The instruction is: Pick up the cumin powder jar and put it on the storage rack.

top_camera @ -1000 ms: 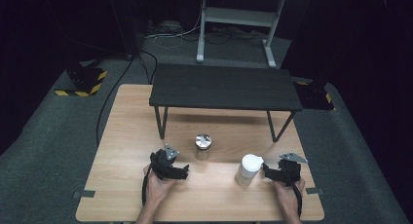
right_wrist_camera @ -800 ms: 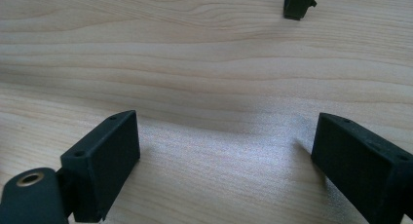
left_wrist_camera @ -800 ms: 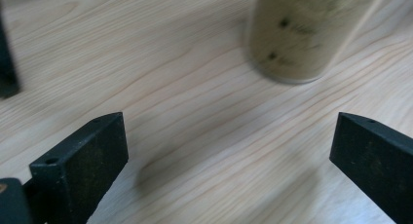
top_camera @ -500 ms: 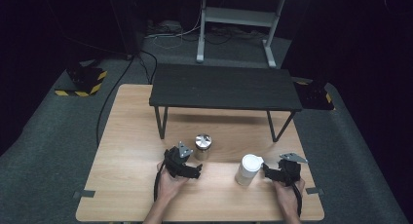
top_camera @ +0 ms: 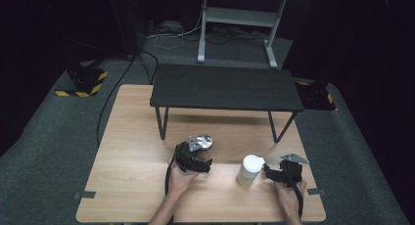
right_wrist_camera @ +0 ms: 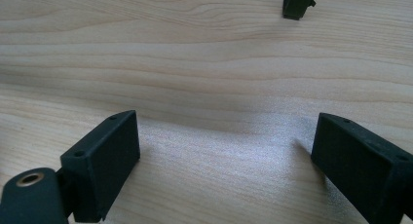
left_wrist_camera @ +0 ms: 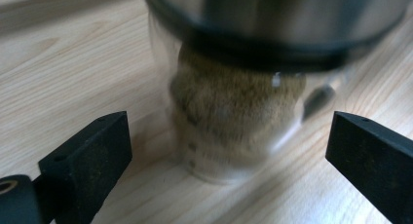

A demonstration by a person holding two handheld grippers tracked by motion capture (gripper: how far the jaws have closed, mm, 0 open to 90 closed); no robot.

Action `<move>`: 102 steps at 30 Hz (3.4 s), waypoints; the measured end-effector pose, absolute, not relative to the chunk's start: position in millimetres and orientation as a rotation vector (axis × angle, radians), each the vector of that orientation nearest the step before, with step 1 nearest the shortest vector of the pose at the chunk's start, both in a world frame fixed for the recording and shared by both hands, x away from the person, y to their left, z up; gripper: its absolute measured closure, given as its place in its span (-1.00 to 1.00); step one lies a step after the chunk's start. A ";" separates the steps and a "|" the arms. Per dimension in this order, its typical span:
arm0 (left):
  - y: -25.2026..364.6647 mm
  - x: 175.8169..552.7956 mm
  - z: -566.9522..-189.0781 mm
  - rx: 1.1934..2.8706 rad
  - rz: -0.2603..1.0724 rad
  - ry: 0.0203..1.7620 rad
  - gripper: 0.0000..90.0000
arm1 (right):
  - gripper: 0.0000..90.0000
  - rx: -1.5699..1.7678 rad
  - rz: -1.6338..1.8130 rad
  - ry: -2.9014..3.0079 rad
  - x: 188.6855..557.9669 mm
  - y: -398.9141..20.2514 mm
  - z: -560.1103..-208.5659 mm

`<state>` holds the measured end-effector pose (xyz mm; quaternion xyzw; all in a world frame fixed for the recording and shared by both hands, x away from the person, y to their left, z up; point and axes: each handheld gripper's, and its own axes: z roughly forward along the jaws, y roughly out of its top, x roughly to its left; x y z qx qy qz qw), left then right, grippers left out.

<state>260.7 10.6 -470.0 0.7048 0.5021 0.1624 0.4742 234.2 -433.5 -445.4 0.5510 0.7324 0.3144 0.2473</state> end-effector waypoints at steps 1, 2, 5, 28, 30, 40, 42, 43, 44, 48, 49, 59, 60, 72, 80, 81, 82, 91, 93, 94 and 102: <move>9.2 262.5 -470.0 1.722 0.394 1.230 -0.93 | -0.79 1.502 0.857 1.997 234.2 -433.5 -445.4; 23.2 277.6 -446.0 2.002 0.419 1.103 -0.92 | -0.79 1.502 0.857 1.997 234.2 -433.5 -445.4; 14.8 275.5 -454.9 1.925 0.431 1.126 -0.87 | -0.79 1.503 0.858 1.997 234.2 -433.6 -445.4; -3.6 276.8 -463.0 1.877 0.498 1.153 -0.48 | -0.79 1.503 0.859 1.998 234.2 -433.8 -445.4; -0.2 281.7 -454.2 1.954 0.488 1.125 -0.44 | -0.79 1.503 0.859 1.998 234.2 -433.8 -445.4; -2.5 278.8 -462.4 1.892 0.499 1.148 -0.32 | -0.79 1.503 0.859 1.998 234.2 -433.8 -445.4; -2.6 279.0 -461.5 1.901 0.501 1.146 -0.31 | -0.79 1.503 0.859 1.998 234.2 -433.8 -445.4; -2.7 279.1 -461.1 1.905 0.503 1.144 -0.31 | -0.79 1.503 0.859 1.998 234.2 -433.8 -445.4; -2.4 279.4 -460.6 1.909 0.502 1.142 -0.31 | -0.79 1.503 0.859 1.998 234.2 -433.8 -445.4; -3.1 279.3 -460.4 1.910 0.506 1.142 -0.30 | -0.79 1.503 0.859 1.998 234.2 -433.7 -445.4; -3.4 279.1 -460.3 1.910 0.507 1.142 -0.30 | -0.79 1.502 0.858 1.997 234.2 -433.6 -445.4; 3.8 286.4 -446.3 2.017 0.483 1.110 -0.29 | -0.79 1.502 0.857 1.997 234.1 -433.5 -445.4; 5.4 286.2 -445.5 2.015 0.480 1.110 -0.29 | -0.78 1.502 0.858 1.997 234.1 -433.5 -445.4; 13.7 282.7 -430.7 2.023 0.479 1.088 -0.29 | -0.78 1.500 0.857 1.997 234.0 -433.4 -445.5; 14.2 281.8 -419.5 2.032 0.486 1.095 -0.29 | -0.78 1.500 0.857 1.997 234.1 -433.5 -445.5; 14.5 282.0 -418.3 2.037 0.487 1.091 -0.29 | -0.78 1.500 0.857 1.997 234.1 -433.4 -445.5; 14.5 282.0 -418.3 2.037 0.487 1.091 -0.29 | -0.78 1.502 0.857 1.997 234.1 -433.3 -445.4; 17.9 285.1 -407.9 2.050 0.455 1.072 -0.29 | -0.78 1.501 0.857 1.997 234.1 -433.5 -445.4; 18.8 285.9 -405.3 2.052 0.447 1.067 -0.29 | -0.78 1.502 0.858 1.997 234.1 -433.5 -445.4; 19.7 286.7 -401.5 2.062 0.440 1.056 -0.29 | -0.78 1.502 0.857 1.997 234.1 -433.5 -445.4; 23.7 289.8 -386.3 2.074 0.404 1.031 -0.29 | -0.78 1.502 0.858 1.997 234.1 -433.6 -445.4</move>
